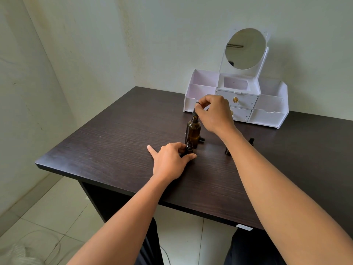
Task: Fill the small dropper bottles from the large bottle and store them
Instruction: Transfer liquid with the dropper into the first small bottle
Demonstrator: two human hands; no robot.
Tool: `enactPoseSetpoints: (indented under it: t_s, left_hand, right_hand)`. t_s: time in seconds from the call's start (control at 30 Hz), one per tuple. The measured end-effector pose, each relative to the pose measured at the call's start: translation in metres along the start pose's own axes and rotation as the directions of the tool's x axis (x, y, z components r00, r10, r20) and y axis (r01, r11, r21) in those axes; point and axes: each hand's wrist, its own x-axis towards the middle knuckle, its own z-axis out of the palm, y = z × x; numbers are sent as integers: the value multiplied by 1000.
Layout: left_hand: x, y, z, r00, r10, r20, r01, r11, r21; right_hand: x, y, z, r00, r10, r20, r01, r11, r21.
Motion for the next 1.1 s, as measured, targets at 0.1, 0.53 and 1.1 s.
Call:
enactPoseSetpoints:
  t_s: [0.1,0.53,1.1]
  left_hand:
    - [1,-1,0,1000,3,4,-3,1000,-4]
    - [-1,0,0,1000,12,-27,-12,1000,-8]
    - [-1,0,0,1000,16,-21,-16,1000,-19]
  right_hand:
    - [-1,1,2,1000,4,5,-4,1000,12]
    - [-4,6,5,1000,-9,20,9,1000,14]
    - [-9,8,5,998,9,59,-14,997,74]
